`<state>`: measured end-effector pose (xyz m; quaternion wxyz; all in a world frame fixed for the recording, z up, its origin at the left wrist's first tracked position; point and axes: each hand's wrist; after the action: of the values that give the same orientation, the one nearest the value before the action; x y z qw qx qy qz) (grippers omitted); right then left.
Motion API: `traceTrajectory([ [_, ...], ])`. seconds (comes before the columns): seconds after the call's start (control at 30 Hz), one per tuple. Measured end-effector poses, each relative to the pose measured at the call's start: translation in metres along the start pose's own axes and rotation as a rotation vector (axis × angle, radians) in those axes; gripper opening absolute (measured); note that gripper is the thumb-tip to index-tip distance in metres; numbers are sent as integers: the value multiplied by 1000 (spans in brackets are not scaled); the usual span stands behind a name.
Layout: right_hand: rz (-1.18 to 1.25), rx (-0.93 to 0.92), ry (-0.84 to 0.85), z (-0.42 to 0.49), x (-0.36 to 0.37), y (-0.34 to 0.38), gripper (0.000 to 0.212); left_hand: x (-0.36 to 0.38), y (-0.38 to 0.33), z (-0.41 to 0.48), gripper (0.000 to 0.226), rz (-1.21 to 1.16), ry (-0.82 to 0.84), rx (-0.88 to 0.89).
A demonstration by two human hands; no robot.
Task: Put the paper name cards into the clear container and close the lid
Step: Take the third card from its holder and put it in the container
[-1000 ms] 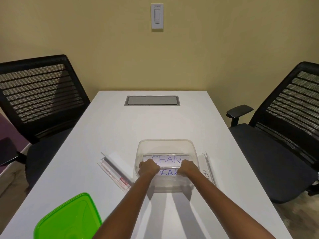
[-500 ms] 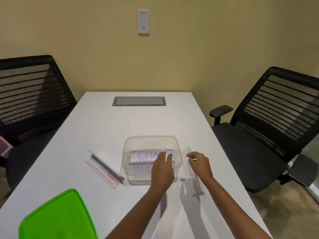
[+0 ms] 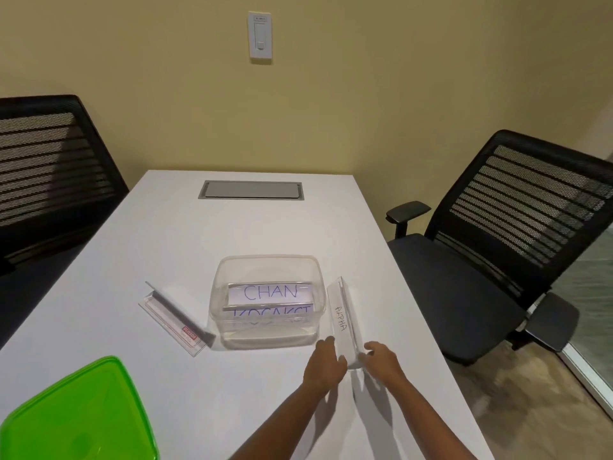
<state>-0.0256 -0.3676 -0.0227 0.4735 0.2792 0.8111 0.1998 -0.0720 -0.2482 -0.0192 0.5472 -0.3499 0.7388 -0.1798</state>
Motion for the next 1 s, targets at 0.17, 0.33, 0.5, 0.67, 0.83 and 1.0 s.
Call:
traceTrajectory([
  [0.17,-1,17,18,4,9,-3,43,4,-1,16,18,-274,72,-182],
  [0.33,27,7,1,13,11,0,42,14,-1,30,29,-400,86,-234],
  [0.5,89,49,-19,17,12,-1,47,11,-7,33,22,-569,103,-281],
  [0.67,269,110,53,15,9,-4,30,7,-2,38,35,-715,130,-367],
  [0.83,602,185,227,6,9,-11,20,5,-1,28,32,-652,147,-328],
  [1.0,757,208,348,-6,13,-11,9,7,-3,27,10,-720,149,-313],
])
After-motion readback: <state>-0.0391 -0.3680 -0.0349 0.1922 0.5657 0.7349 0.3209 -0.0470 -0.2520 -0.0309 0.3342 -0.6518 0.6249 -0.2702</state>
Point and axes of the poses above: each hand's wrist, its own z-axis towards the middle knuckle, its own x-axis out of the palm, y = z × x
